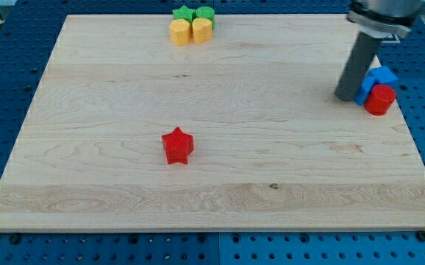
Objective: Push the red star into the blue triangle
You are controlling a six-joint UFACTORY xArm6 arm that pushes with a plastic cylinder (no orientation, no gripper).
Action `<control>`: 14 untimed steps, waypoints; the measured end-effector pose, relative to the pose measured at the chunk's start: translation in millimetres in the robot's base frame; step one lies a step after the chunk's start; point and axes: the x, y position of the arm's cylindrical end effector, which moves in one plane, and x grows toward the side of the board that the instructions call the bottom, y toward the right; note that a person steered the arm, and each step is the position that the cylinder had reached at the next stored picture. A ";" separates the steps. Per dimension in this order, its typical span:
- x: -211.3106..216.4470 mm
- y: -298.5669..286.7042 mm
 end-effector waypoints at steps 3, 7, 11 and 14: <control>12.9 -78.4; 86.6 -380.0; 132.0 -305.7; 116.3 -286.2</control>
